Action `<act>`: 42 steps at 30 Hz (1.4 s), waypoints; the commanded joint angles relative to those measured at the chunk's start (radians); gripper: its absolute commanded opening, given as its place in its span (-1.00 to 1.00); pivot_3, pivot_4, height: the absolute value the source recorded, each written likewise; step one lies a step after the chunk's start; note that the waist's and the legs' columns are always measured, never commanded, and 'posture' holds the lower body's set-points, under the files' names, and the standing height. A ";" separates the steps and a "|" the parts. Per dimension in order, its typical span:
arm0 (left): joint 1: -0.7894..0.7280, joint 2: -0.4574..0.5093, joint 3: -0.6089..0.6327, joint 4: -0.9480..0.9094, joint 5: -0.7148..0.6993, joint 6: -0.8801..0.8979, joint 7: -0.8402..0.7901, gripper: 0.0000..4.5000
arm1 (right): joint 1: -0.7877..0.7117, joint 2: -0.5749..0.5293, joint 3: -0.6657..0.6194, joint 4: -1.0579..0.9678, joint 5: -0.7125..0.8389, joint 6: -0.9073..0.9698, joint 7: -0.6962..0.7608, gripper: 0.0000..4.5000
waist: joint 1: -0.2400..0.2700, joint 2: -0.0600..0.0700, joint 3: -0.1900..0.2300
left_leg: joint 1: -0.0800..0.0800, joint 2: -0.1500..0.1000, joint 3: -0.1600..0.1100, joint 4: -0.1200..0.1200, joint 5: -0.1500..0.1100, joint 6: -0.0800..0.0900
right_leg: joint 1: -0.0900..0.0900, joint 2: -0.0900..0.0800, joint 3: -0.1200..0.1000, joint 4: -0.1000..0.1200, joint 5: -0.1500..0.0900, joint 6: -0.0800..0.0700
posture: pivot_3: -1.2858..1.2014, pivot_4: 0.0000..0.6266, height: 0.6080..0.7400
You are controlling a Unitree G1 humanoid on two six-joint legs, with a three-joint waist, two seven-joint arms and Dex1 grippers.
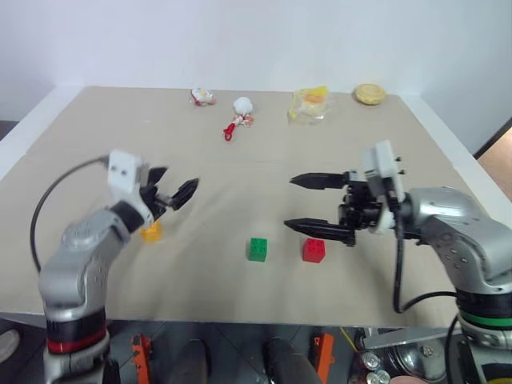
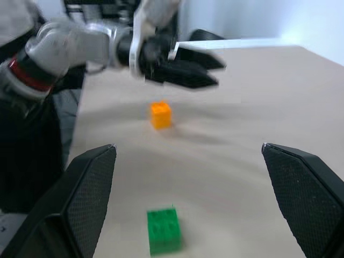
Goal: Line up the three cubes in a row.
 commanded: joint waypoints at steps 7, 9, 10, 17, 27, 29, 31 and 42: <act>0.226 -0.162 -0.052 -0.078 0.145 -0.240 0.280 0.98 | -0.173 0.097 0.117 0.211 -0.100 -0.104 0.131 1.00 | 0.003 -0.002 0.000 | 0.000 0.000 0.001 0.001 0.002 0.000 | 0.000 0.000 0.000 -0.001 0.001 -0.005 | 0.03 -0.52 1.00; 0.236 -0.178 -0.064 -0.070 0.146 -0.255 0.297 0.98 | -0.189 0.105 0.126 0.234 -0.109 -0.112 0.152 1.00 | 0.001 -0.002 0.000 | 0.000 0.000 0.001 0.001 0.002 0.000 | 0.000 0.000 0.000 -0.001 0.002 -0.006 | 0.03 -0.52 1.00; 0.241 -0.184 -0.073 -0.069 0.147 -0.257 0.302 0.98 | -0.195 0.110 0.129 0.240 -0.112 -0.114 0.159 1.00 | 0.000 -0.002 0.000 | 0.000 0.000 0.001 0.001 0.003 0.000 | 0.000 0.000 0.000 -0.001 0.002 -0.007 | 0.03 -0.52 1.00; 0.277 -0.196 -0.100 -0.049 0.152 -0.241 0.342 0.98 | -0.209 0.130 0.131 0.249 -0.124 -0.110 0.186 1.00 | 0.000 -0.002 0.000 | 0.000 0.000 0.001 -0.001 0.002 0.000 | -0.001 0.000 0.000 -0.001 0.000 -0.007 | 0.03 -0.52 1.00; 0.257 -0.161 -0.109 0.009 0.163 -0.219 0.384 0.75 | -0.204 0.129 0.124 0.237 -0.130 -0.093 0.195 1.00 | 0.000 -0.002 0.000 | 0.000 0.000 0.001 -0.001 0.002 0.000 | -0.002 0.000 0.000 -0.001 0.000 -0.007 | 0.03 -0.52 1.00; 0.252 -0.161 -0.115 0.018 0.162 -0.219 0.388 0.48 | -0.202 0.127 0.122 0.233 -0.129 -0.090 0.194 1.00 | 0.000 -0.002 0.000 | 0.000 0.000 0.001 -0.001 0.002 0.000 | -0.002 0.000 0.000 -0.001 0.000 -0.007 | 0.03 -0.52 1.00; 0.249 -0.164 -0.119 0.025 0.162 -0.217 0.392 0.16 | -0.201 0.124 0.119 0.231 -0.129 -0.088 0.194 1.00 | 0.000 -0.002 0.000 | 0.000 0.000 0.001 -0.001 0.002 0.000 | -0.002 0.000 0.000 -0.001 0.000 -0.007 | 0.03 -0.52 1.00; 0.162 0.042 -0.184 0.116 -0.014 -0.295 -0.062 -0.39 | -0.148 0.032 0.024 0.114 -0.036 -0.008 0.203 1.00 | 0.002 -0.002 0.000 | -0.001 -0.001 0.001 -0.002 0.002 -0.001 | -0.003 0.000 0.000 -0.001 -0.001 -0.007 | 0.03 -0.52 1.00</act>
